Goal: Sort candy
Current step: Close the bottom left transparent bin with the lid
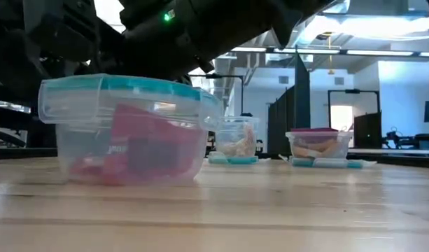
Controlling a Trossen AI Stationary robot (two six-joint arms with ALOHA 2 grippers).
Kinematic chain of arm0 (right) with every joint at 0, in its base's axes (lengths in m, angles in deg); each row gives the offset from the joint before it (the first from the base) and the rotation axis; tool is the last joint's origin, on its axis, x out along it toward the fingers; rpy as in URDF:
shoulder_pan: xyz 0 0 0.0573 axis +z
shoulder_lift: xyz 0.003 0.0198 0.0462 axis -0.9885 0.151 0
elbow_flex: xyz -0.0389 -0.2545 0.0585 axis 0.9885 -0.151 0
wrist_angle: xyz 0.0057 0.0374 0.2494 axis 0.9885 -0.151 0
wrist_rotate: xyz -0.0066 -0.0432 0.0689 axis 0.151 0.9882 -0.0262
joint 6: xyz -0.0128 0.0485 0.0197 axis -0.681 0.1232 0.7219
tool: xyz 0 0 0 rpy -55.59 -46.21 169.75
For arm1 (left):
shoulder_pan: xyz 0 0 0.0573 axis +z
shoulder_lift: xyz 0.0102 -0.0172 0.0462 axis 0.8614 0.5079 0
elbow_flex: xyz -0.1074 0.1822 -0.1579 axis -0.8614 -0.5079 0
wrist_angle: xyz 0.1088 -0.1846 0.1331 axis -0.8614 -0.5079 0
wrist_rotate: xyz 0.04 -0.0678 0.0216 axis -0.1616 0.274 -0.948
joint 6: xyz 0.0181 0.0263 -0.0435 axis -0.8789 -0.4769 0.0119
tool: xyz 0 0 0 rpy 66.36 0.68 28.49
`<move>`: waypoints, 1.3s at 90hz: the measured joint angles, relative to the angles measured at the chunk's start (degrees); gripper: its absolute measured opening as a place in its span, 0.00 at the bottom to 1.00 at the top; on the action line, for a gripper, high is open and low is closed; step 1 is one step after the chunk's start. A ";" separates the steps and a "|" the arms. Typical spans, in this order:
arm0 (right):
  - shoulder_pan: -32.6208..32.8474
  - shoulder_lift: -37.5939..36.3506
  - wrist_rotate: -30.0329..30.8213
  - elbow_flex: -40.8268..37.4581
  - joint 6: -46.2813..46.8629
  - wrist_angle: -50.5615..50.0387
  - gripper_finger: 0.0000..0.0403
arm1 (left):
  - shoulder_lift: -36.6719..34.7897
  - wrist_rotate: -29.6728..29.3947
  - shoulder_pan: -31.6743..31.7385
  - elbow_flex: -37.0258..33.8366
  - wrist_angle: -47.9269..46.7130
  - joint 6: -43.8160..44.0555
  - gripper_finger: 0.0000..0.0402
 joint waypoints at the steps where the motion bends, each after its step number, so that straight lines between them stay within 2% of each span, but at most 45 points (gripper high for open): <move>1: 0.00 0.00 -0.04 0.00 -0.01 -0.02 0.00 | 0.19 -0.01 0.03 0.00 0.09 0.00 0.30; 26: 0.02 0.15 -1.65 -0.09 -0.26 -1.12 0.00 | 9.02 0.56 0.55 0.73 10.26 -2.33 0.30; 31: 0.02 0.12 -1.66 -0.04 -0.32 -1.66 0.00 | 8.99 0.59 0.67 1.90 7.00 -1.29 0.30; 51: -0.10 -4.90 -4.74 -0.36 -6.39 -2.45 0.00 | 4.60 0.03 -1.23 12.33 -17.81 7.75 0.30; 60: 0.40 -10.39 -8.23 -0.39 -6.68 -5.90 0.00 | 3.16 -0.07 -1.92 16.92 -22.09 8.57 0.30; 73: 2.49 -18.70 -8.84 -0.07 -1.79 -18.38 0.00 | 3.18 -0.20 -1.79 20.03 -22.64 4.59 0.30; 84: 3.91 -20.13 -8.62 -0.26 1.77 -26.19 0.00 | 3.20 -0.04 -1.26 18.98 -23.77 4.64 0.30; 104: 6.24 -20.01 -7.71 -0.45 10.12 -33.05 0.00 | 3.27 -0.02 -1.58 16.87 -28.13 10.69 0.30; 117: 7.90 -20.03 -7.82 -4.11 17.05 -28.42 0.00 | 3.27 -2.86 -0.06 18.15 -18.23 2.16 0.30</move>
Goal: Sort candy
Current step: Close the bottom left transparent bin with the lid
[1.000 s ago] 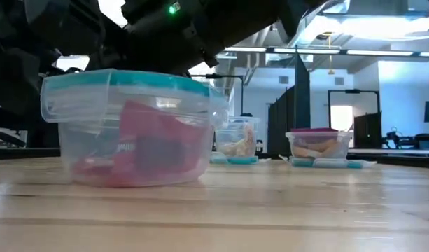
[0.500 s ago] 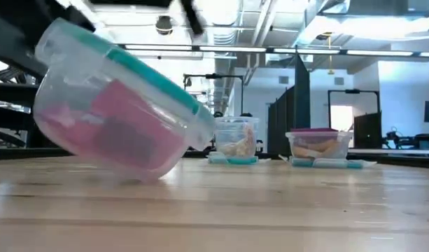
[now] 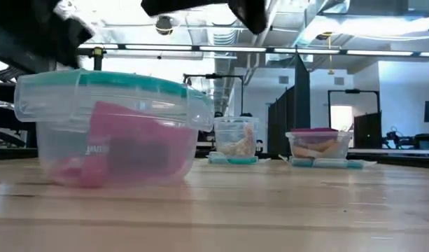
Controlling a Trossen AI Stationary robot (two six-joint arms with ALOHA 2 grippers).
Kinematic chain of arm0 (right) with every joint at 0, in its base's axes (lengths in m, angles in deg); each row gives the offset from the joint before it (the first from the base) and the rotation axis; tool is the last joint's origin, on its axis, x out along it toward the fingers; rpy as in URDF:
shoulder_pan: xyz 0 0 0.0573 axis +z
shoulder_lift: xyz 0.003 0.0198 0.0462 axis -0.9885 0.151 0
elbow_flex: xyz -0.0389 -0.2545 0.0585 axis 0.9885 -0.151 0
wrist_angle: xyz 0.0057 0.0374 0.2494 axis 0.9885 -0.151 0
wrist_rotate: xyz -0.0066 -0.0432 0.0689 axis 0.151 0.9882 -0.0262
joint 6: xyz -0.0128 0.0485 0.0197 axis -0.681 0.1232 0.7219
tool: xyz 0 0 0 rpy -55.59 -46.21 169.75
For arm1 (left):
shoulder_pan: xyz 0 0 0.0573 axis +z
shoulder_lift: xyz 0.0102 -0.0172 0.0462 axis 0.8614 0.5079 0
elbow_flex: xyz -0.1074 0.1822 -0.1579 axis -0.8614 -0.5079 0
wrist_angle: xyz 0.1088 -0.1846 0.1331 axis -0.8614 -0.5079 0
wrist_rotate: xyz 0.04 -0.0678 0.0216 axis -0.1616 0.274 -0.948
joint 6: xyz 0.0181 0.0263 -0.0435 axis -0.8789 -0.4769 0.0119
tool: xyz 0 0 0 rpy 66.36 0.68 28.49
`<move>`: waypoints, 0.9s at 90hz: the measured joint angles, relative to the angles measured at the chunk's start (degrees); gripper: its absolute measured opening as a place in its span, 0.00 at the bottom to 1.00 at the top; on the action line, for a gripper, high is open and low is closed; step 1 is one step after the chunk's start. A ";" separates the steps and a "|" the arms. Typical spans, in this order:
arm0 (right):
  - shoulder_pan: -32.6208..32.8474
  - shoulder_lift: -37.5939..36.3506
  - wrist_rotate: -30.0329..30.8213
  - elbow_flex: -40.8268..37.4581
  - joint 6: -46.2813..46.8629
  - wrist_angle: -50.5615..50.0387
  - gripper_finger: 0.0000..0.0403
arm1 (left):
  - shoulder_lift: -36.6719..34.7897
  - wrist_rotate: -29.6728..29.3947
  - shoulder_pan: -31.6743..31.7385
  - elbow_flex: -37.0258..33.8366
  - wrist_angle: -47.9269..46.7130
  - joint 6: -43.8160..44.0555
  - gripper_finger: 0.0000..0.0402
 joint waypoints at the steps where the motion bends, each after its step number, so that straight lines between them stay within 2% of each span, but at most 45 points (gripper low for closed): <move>1: 0.06 -0.01 -0.01 -0.44 0.58 0.41 0.00 | 0.11 -0.04 0.31 -0.03 0.79 -0.64 0.30; 6: 0.06 -0.02 0.02 -3.31 3.55 2.77 0.00 | 1.00 -0.09 2.18 -0.49 3.47 -2.93 0.30; 17: -0.87 0.08 0.17 -9.06 8.05 6.60 0.00 | 4.39 0.19 5.40 -0.77 1.72 -3.83 0.30; 26: -1.76 -0.10 -1.44 -10.85 8.81 7.28 0.00 | 7.61 4.81 6.35 -0.77 1.92 -0.70 0.30; 34: -2.93 -0.43 -3.74 -11.04 6.37 5.56 0.00 | 9.89 8.34 5.38 -0.66 3.12 4.52 0.30; 47: -6.02 -2.44 -6.60 -11.17 -1.30 -0.07 0.00 | 12.36 9.22 1.97 -0.64 7.72 15.08 0.30; 57: -9.41 -4.26 -7.47 -11.34 -5.67 -2.81 0.00 | 12.94 9.54 -0.08 -0.68 13.75 19.43 0.30; 68: -12.29 -5.82 -7.43 -11.34 -9.19 0.90 0.00 | 12.91 7.81 -0.34 -0.23 19.30 16.46 0.30; 81: -10.45 -6.63 -5.96 -11.32 -10.53 8.98 0.00 | 9.96 7.41 -0.32 5.24 10.64 7.60 0.30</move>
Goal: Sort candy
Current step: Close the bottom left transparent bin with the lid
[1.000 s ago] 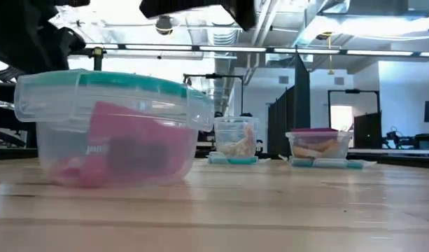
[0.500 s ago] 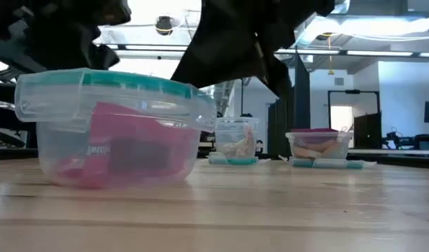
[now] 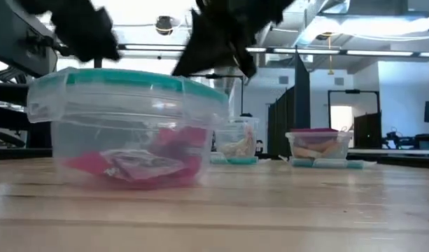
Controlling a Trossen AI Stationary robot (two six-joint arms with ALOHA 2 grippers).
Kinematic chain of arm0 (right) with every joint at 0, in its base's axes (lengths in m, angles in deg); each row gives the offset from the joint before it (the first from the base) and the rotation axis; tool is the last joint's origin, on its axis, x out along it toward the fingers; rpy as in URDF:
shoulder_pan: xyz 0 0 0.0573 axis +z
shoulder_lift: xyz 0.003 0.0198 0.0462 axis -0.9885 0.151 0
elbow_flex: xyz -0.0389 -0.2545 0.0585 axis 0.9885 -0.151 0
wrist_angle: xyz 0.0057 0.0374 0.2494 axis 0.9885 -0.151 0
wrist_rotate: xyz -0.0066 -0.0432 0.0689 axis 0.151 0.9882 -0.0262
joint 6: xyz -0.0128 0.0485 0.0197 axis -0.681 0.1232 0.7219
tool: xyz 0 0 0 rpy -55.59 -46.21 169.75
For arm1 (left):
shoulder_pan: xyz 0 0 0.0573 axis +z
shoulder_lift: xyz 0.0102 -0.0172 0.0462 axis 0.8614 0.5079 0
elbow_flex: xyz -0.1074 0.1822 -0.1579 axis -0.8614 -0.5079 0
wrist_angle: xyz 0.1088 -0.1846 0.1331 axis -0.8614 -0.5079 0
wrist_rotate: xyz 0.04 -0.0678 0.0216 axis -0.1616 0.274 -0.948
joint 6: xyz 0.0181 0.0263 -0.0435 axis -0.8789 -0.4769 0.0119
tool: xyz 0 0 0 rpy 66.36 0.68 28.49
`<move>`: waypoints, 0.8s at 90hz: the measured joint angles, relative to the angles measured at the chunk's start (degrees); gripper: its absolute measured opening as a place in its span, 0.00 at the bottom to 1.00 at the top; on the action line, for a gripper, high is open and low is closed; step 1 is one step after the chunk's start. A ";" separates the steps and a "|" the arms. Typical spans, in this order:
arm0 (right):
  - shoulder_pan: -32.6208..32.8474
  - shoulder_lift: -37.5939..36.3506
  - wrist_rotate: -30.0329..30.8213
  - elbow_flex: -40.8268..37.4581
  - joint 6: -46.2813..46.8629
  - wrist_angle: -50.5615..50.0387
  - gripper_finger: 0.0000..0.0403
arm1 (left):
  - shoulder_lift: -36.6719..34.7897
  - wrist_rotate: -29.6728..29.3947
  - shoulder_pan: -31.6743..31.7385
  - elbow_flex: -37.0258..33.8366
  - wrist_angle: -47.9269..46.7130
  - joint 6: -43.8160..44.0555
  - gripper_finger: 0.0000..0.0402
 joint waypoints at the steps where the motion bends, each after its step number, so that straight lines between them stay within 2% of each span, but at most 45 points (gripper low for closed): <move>1: 0.36 0.00 0.21 0.00 0.14 0.50 0.00 | -0.35 -0.04 0.00 0.51 -1.52 -0.67 0.30; 7: 2.85 0.45 2.30 0.00 1.38 3.57 0.00 | -2.29 -1.61 -0.03 2.99 -10.08 -4.36 0.29; 15: 5.92 3.10 8.66 0.11 2.16 8.64 0.00 | -4.81 -5.98 -0.20 3.37 -19.09 -9.09 0.29; 23: 6.75 7.42 13.54 0.02 1.26 16.14 0.00 | -6.97 -7.61 0.26 0.87 -21.66 -12.63 0.28; 36: 5.36 13.03 14.41 0.46 -3.36 27.03 0.00 | -10.25 -7.53 1.02 -6.66 -16.32 -14.29 0.28; 55: 3.97 17.17 14.84 2.36 -5.02 30.33 0.00 | -14.44 -4.50 1.69 -17.78 0.08 -14.46 0.28; 72: 3.24 20.27 15.88 2.69 -6.04 32.98 0.00 | -14.80 -1.69 2.72 -23.47 7.78 -12.80 0.28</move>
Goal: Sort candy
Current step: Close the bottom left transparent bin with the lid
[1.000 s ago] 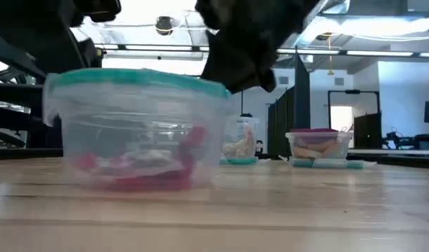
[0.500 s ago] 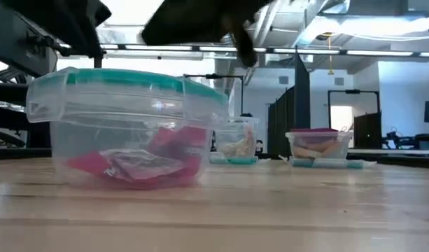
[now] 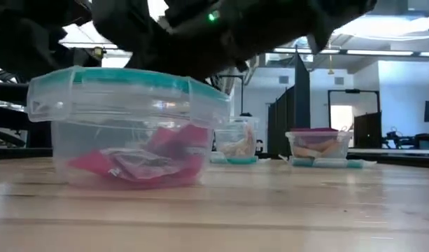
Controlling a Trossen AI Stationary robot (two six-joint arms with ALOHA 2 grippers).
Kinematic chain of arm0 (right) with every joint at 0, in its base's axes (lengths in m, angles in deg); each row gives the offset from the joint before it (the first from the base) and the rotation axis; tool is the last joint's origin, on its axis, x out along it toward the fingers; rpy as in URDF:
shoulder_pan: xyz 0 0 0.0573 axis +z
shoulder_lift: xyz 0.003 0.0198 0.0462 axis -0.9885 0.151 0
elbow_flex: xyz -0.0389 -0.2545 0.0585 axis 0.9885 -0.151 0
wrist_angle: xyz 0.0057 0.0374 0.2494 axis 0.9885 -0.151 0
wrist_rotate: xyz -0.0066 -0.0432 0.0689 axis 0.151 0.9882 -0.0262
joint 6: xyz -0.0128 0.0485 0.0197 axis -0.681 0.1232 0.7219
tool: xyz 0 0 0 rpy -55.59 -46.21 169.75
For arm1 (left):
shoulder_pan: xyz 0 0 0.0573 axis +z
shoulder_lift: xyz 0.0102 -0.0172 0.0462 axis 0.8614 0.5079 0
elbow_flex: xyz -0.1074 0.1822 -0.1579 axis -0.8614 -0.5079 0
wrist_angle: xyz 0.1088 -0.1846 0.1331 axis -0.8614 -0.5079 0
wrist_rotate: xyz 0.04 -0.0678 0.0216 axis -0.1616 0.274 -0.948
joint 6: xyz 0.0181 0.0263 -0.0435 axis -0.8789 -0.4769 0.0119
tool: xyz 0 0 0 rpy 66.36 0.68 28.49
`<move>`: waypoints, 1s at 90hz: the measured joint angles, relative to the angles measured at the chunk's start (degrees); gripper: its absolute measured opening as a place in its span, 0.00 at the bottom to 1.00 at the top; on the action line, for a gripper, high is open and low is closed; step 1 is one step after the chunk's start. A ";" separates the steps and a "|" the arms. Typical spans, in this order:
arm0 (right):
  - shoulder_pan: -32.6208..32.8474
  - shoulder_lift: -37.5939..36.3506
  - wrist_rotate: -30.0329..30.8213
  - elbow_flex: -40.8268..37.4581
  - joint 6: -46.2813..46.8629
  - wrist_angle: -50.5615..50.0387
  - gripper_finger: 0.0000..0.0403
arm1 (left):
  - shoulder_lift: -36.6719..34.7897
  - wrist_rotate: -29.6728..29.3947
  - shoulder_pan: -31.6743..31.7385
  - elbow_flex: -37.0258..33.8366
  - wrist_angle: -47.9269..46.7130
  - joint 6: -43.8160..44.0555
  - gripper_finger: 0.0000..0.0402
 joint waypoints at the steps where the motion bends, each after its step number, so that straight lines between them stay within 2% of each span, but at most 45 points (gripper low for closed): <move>1: -0.01 0.01 -0.05 -0.02 -0.09 -0.02 0.00 | 0.00 0.08 0.02 -0.12 0.21 0.04 0.28; 12: -0.47 0.01 -1.13 -0.05 -0.68 -0.90 0.00 | 0.01 0.18 0.08 -0.44 1.11 0.17 0.28; 26: -1.28 -0.19 -10.44 -0.01 -2.75 -1.97 0.00 | 0.05 0.29 0.27 -0.49 2.06 -0.02 0.28; 35: -1.83 -0.12 -11.52 0.65 -1.07 -4.33 0.00 | 0.07 0.25 0.27 -0.49 2.42 0.30 0.28; 50: -3.07 -0.18 -15.93 5.19 3.76 -19.06 0.00 | 0.12 0.20 0.29 -0.53 2.86 0.91 0.28; 60: -2.74 -0.05 -15.40 6.69 3.56 -21.82 0.00 | 0.16 0.13 0.31 -0.55 2.80 0.92 0.28; 90: -1.83 3.14 -10.83 6.75 2.09 -17.43 0.00 | 0.18 0.03 0.29 -0.55 2.95 1.07 0.28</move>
